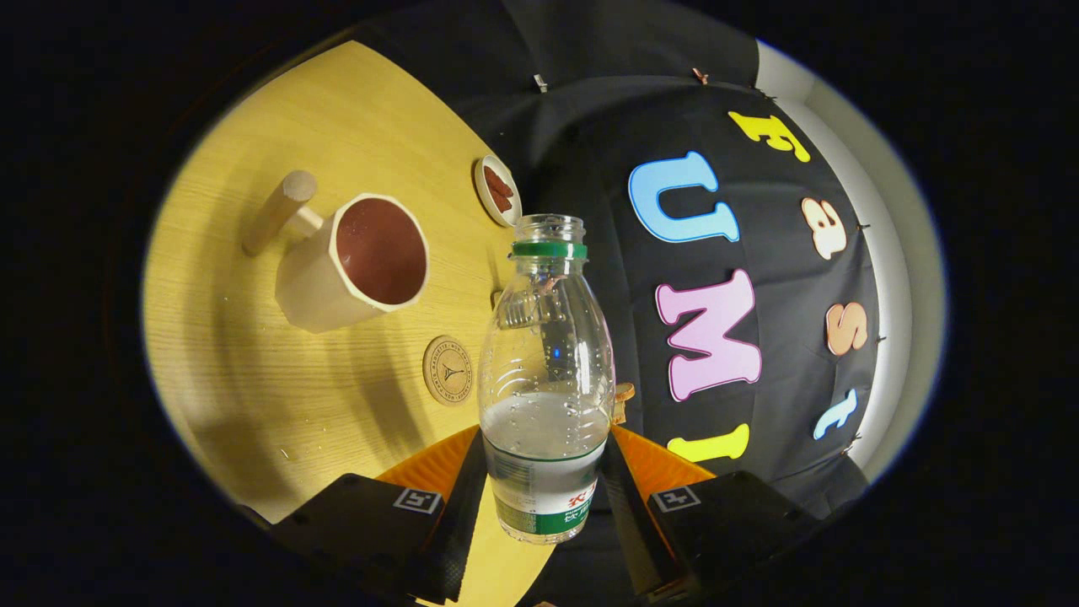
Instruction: Take the bottle from table, then pour the juice into the cup, finally place the bottle on the coaster
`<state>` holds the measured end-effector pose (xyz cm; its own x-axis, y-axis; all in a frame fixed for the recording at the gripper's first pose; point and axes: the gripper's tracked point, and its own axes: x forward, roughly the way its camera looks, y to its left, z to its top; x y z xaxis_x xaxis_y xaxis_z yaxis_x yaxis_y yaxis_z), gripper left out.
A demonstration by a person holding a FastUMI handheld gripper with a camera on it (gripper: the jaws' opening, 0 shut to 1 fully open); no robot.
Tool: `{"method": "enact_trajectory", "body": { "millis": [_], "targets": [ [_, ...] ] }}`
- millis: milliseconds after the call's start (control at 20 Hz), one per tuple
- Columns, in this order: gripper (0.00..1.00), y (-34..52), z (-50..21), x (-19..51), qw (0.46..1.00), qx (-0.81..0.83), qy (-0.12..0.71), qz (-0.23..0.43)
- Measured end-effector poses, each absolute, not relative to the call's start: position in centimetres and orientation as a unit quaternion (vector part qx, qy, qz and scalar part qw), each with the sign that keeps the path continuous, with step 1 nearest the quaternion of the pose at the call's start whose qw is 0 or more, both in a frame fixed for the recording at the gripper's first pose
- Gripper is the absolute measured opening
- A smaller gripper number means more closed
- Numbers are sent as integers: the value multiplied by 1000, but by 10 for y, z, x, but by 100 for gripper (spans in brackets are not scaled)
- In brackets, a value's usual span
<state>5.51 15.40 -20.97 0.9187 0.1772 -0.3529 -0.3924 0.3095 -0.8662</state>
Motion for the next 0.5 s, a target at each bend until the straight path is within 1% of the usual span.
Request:
{"method": "enact_trajectory", "body": {
  "millis": [500],
  "targets": [
    [75,161,-219,56,752,-627,92,182]
  ]
}}
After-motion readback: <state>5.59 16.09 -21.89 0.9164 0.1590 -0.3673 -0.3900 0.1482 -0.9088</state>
